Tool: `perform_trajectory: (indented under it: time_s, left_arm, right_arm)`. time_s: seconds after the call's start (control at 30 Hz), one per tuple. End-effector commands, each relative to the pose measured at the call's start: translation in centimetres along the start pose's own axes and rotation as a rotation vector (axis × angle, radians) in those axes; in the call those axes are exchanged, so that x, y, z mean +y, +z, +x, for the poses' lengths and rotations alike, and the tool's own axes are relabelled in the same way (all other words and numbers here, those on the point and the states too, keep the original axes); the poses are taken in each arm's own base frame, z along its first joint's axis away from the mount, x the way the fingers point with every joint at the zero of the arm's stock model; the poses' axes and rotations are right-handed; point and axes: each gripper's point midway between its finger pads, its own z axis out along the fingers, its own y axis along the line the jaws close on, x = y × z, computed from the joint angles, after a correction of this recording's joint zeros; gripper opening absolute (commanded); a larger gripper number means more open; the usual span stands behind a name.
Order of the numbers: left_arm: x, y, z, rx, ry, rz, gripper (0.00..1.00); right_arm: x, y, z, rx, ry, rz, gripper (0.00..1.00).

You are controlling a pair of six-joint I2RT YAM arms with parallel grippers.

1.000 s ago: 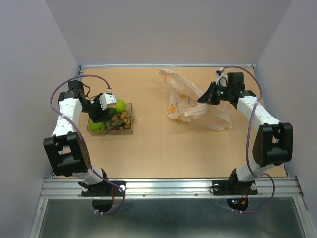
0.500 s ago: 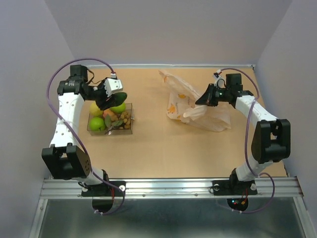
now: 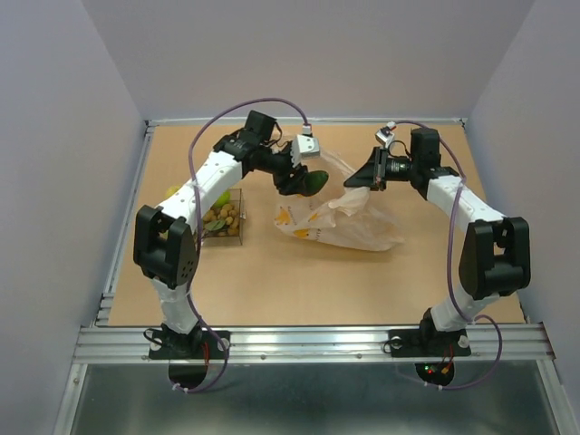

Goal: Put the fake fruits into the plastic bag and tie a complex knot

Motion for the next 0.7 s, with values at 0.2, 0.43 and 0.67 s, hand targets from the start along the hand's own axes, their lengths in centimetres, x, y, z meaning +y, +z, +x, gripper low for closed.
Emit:
perform_trajectory:
  time_s: [0.2,0.43,0.67]
  left_arm:
    - [0.3,0.9,-6.7,-0.13,-0.047,-0.113,0.99]
    - [-0.5,-6.9,-4.9,-0.273,-0.199,-0.225,0.99]
    - [2.6,-13.6,1.1,-0.163,-0.344,-0.447,0.99]
  right_arm:
    - [5.2,0.1,0.7,0.02,-0.039,-0.216,0.0]
    - [4.2,0.6,0.2,-0.02,-0.045,-0.186,0.0]
    - [2.4,1.0,-0.6,-0.098,-0.073,-0.103,0.0]
